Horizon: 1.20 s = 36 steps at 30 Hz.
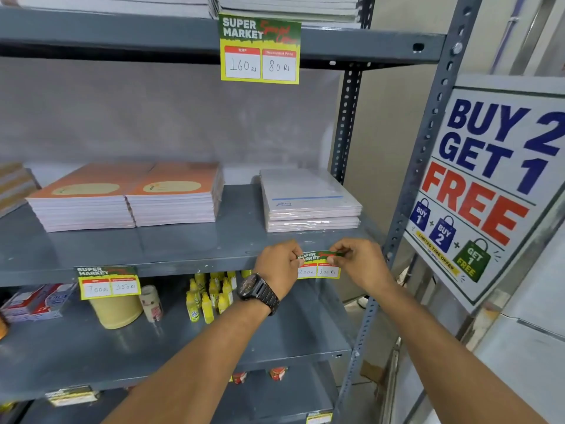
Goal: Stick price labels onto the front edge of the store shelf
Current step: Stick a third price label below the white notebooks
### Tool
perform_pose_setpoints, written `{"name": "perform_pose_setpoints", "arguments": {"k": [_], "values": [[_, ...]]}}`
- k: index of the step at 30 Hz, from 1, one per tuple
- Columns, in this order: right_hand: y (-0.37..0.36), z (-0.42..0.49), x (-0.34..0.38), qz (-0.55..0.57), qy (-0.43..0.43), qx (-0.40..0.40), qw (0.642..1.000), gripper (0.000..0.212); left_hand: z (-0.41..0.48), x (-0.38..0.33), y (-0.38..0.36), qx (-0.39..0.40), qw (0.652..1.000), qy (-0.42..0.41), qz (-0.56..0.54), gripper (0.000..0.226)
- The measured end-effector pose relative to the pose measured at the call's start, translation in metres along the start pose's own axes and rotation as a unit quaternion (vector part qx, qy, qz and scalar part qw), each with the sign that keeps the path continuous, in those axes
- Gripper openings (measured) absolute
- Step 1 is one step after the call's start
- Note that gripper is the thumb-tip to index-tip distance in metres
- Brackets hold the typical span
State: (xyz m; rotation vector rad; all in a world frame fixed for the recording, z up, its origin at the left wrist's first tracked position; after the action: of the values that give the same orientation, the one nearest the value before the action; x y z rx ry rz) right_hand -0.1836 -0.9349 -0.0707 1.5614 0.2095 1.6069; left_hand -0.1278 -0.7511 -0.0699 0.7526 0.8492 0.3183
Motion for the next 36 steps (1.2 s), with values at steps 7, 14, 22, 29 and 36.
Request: {"name": "perform_pose_setpoints", "arguments": {"k": [7,14,22,29,36], "values": [[-0.004,-0.003,-0.002,-0.031,0.003,-0.021,0.999,0.007,-0.003,-0.004,-0.004,0.01,0.997,-0.032,0.069,0.004],[-0.007,-0.003,-0.003,-0.054,0.021,-0.039,0.998,0.005,-0.002,-0.007,-0.004,0.013,0.994,-0.049,0.1,0.004],[-0.004,-0.006,-0.002,-0.047,0.026,-0.074,0.996,0.012,0.002,-0.008,0.001,0.005,0.992,-0.025,0.123,0.007],[0.008,0.001,0.001,-0.055,0.027,-0.08,0.995,0.026,-0.016,-0.03,-0.023,-0.004,0.903,-0.297,0.312,0.031],[0.01,0.002,0.0,-0.055,0.045,-0.085,0.994,0.027,-0.042,0.0,-0.072,0.095,0.838,-0.328,0.426,0.061]]}}
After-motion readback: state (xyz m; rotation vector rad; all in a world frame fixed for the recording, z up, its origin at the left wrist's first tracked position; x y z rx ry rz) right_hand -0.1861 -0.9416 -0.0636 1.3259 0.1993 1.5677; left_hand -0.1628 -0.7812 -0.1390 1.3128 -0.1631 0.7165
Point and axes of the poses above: each hand's wrist, its own z-axis towards the middle knuckle, its own y-axis out of the back of the hand, x = y × z, the point moved 4 cm from there along z, towards the middle knuckle, and after that the axes turned 8 degrees about -y, right-handed, at the moved point
